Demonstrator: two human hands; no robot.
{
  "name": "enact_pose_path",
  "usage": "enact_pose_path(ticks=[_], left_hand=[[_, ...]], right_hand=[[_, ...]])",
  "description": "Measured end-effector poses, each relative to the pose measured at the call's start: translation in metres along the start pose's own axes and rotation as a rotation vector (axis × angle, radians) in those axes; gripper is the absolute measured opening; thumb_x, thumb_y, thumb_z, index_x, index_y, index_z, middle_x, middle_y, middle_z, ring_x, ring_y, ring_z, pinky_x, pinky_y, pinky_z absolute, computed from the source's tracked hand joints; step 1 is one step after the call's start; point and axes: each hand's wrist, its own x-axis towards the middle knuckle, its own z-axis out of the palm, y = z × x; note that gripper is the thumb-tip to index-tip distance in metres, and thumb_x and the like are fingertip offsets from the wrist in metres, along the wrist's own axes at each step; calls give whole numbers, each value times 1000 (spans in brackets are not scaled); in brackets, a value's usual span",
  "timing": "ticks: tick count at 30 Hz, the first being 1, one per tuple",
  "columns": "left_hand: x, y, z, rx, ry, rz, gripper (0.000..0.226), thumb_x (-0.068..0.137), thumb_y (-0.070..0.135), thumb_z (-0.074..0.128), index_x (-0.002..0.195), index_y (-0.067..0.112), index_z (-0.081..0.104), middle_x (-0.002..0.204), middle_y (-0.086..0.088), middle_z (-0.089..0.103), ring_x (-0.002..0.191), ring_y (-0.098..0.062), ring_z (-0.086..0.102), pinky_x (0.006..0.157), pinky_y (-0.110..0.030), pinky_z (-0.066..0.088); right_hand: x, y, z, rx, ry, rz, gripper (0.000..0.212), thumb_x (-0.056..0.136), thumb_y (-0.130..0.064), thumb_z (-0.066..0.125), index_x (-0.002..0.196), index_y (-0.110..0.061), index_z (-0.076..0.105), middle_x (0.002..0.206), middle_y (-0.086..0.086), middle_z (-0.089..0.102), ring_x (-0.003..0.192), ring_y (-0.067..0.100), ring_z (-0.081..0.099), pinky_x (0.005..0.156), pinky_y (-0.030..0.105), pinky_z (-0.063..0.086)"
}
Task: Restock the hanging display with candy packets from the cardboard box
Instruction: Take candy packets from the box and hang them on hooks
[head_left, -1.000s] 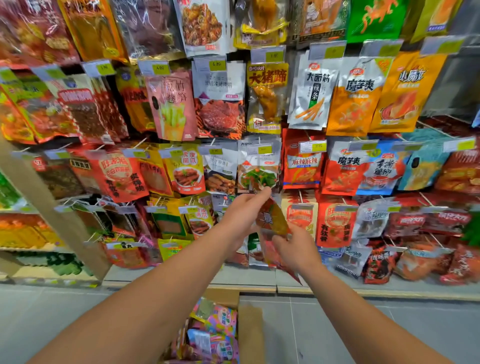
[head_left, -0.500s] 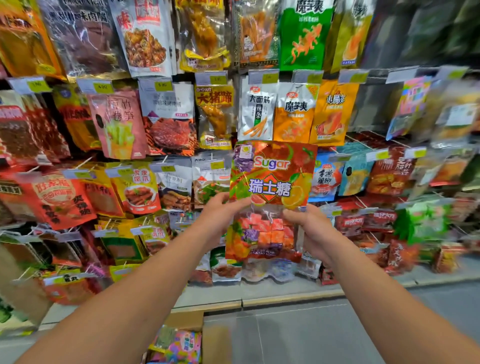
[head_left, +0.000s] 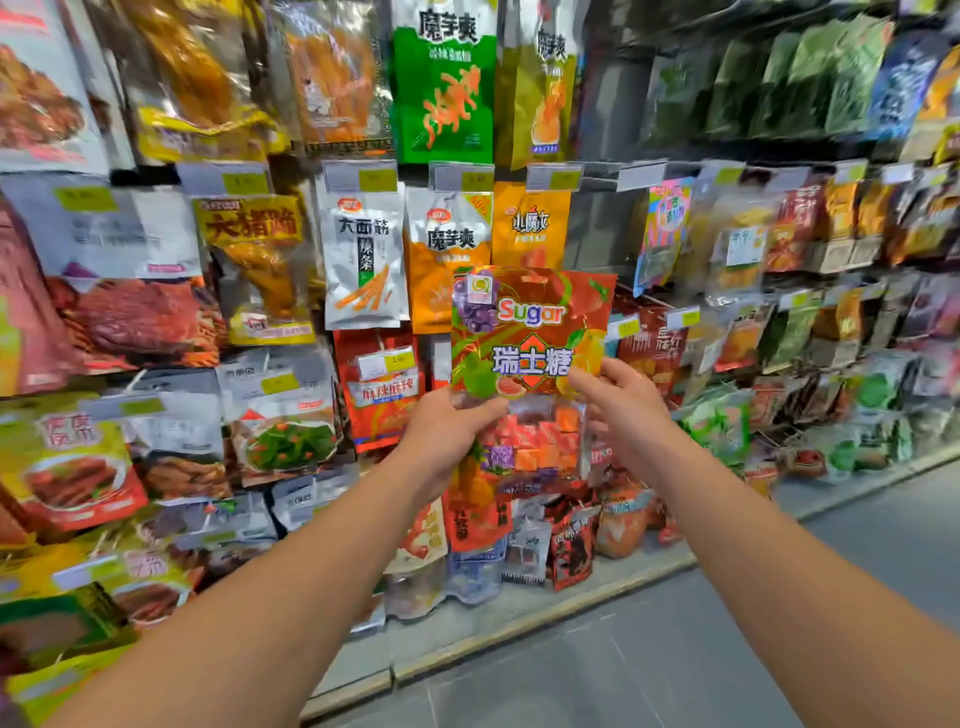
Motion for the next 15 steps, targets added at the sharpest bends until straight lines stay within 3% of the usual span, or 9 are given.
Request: enact_pose_path(ticks=[2, 4, 6, 8, 10, 13, 15], left_hand=[[29, 3, 9, 3, -39, -3, 3, 87, 7, 70, 87, 10, 70, 68, 2, 70, 64, -12, 62, 63, -23, 50], [60, 7, 19, 4, -77, -14, 8, 86, 7, 71, 94, 6, 71, 83, -12, 71, 77, -24, 65, 74, -33, 53], [93, 11, 28, 11, -94, -27, 14, 84, 6, 73, 98, 4, 71, 91, -21, 71, 83, -31, 65, 79, -37, 55], [125, 12, 37, 15, -109, -10, 19, 84, 3, 71, 103, 4, 69, 89, -11, 73, 76, -20, 68, 65, -23, 56], [152, 17, 49, -2, -145, 14, 18, 86, 5, 70, 104, 6, 68, 86, -1, 74, 72, -11, 69, 58, -19, 53], [186, 22, 63, 1, -137, 50, 13, 90, 17, 69, 100, 10, 67, 81, 8, 76, 79, -10, 72, 65, -22, 55], [204, 25, 75, -42, -142, 29, 21, 90, 23, 68, 107, 10, 65, 96, -3, 77, 94, -26, 72, 80, -38, 58]], right_hand=[[30, -5, -10, 46, 59, -30, 28, 87, -38, 70, 102, -19, 57, 70, -14, 55, 48, -3, 50, 45, 14, 40], [62, -8, -20, 80, 91, -42, 20, 91, -34, 67, 101, -16, 66, 82, -14, 71, 70, 4, 67, 65, 25, 54], [91, -12, -27, 88, 121, -40, 22, 93, -31, 65, 108, -15, 69, 103, 1, 76, 94, 21, 71, 82, 39, 56], [122, -11, -36, 87, 144, -38, 15, 96, -24, 62, 102, -14, 70, 103, 9, 76, 92, 27, 71, 75, 38, 56], [146, -12, -45, 92, 182, -37, 13, 97, -22, 61, 97, -13, 71, 96, 8, 76, 80, 23, 70, 60, 28, 53], [169, -11, -59, 105, 190, -26, 10, 97, -18, 61, 93, -15, 69, 85, 4, 74, 63, 13, 67, 46, 21, 48], [183, -7, -72, 56, 178, -17, 11, 97, -18, 61, 90, -16, 69, 79, 2, 73, 59, 13, 65, 45, 20, 44]])
